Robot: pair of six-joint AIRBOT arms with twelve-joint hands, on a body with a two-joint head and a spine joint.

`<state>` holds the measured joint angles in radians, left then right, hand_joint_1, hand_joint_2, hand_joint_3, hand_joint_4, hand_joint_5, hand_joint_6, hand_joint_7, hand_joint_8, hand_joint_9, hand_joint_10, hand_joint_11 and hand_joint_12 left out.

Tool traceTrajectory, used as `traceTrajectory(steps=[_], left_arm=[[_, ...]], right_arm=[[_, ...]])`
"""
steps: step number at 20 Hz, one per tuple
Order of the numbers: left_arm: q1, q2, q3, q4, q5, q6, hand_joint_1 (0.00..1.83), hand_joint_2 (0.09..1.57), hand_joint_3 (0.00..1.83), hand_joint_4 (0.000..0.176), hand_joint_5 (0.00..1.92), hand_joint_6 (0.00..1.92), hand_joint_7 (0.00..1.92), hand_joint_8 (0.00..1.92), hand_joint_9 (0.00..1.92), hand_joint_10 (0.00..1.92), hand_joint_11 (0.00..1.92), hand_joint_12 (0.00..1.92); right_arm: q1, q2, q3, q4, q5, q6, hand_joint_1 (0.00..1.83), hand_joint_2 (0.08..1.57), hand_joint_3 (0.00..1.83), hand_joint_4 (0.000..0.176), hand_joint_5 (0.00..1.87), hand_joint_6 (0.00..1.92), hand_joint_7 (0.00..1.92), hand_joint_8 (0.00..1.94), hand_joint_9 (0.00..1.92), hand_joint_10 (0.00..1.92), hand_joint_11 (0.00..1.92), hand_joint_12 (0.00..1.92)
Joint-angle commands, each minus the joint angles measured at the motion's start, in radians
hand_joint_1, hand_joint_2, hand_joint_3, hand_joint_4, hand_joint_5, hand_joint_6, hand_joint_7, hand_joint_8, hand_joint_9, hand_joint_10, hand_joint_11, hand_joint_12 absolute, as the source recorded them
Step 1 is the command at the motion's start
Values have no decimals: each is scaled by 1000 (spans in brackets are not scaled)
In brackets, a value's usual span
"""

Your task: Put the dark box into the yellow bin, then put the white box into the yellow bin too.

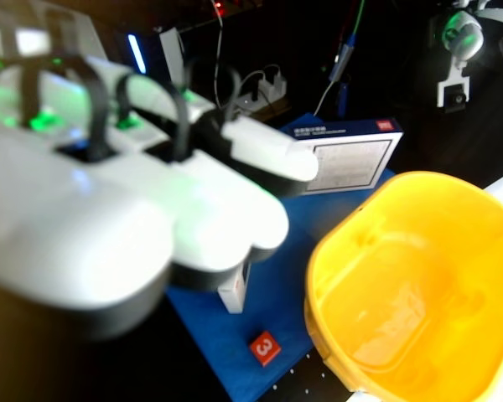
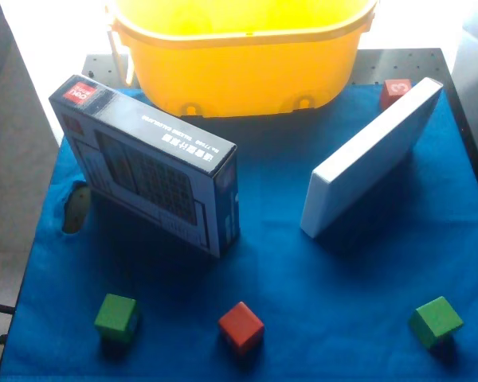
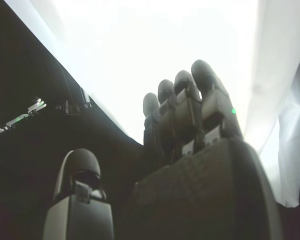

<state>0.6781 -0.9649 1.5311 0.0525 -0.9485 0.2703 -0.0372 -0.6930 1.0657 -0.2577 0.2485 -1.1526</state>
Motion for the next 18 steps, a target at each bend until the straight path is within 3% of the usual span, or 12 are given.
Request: traceTrajectory(steps=[1, 7, 10, 12, 13, 15, 16, 17, 18], left_arm=[[-12, 17, -6, -18, -117, -11, 198, 1005, 0, 10, 172, 0, 257, 0, 197, 0, 72, 314], [-16, 67, -33, 149, -68, -84, 290, 919, 0, 0, 86, 1, 222, 0, 206, 2, 105, 277], [-35, 92, -56, 246, -16, -96, 292, 925, 7, 0, 1, 0, 169, 0, 186, 0, 56, 252], [-56, 108, -74, 298, 11, -98, 326, 871, 0, 54, 0, 0, 86, 0, 119, 0, 1, 235], [-65, 118, -85, 326, 25, -98, 350, 832, 0, 67, 0, 0, 77, 0, 116, 0, 0, 235], [-70, 125, -96, 355, 40, -99, 429, 781, 0, 79, 0, 0, 68, 0, 106, 0, 10, 251], [-70, 126, -99, 374, 46, -107, 466, 765, 0, 72, 0, 0, 80, 5, 122, 7, 31, 261], [-71, 127, -102, 408, 58, -127, 480, 748, 0, 75, 0, 0, 92, 8, 139, 12, 47, 267], [-71, 129, -106, 425, 63, -137, 524, 694, 0, 92, 0, 0, 101, 3, 153, 5, 59, 277]], right_arm=[[10, -1, 3, 9, 114, -3, 0, 1143, 5, 44, 128, 6, 236, 9, 141, 9, 0, 0], [4, -12, 12, 9, 104, -3, 0, 1140, 0, 52, 117, 0, 282, 17, 178, 14, 40, 19], [-3, -16, 16, 14, 103, -3, 9, 1116, 0, 88, 123, 3, 290, 14, 168, 7, 17, 10], [-7, -16, 17, 19, 103, -3, 0, 1120, 0, 87, 124, 2, 292, 11, 169, 6, 22, 12], [-10, -16, 17, 20, 103, -3, 6, 1118, 0, 90, 124, 2, 289, 8, 164, 3, 12, 8], [-14, -16, 17, 22, 103, -3, 7, 1113, 0, 87, 122, 1, 290, 7, 174, 7, 26, 15], [-15, -16, 17, 23, 103, -3, 24, 1111, 0, 78, 126, 2, 293, 7, 174, 6, 20, 13], [-16, -16, 17, 24, 103, -3, 31, 1106, 0, 78, 128, 2, 293, 6, 176, 6, 22, 14], [-16, -16, 17, 24, 103, -3, 48, 1085, 0, 90, 138, 6, 302, 8, 185, 8, 32, 19]])
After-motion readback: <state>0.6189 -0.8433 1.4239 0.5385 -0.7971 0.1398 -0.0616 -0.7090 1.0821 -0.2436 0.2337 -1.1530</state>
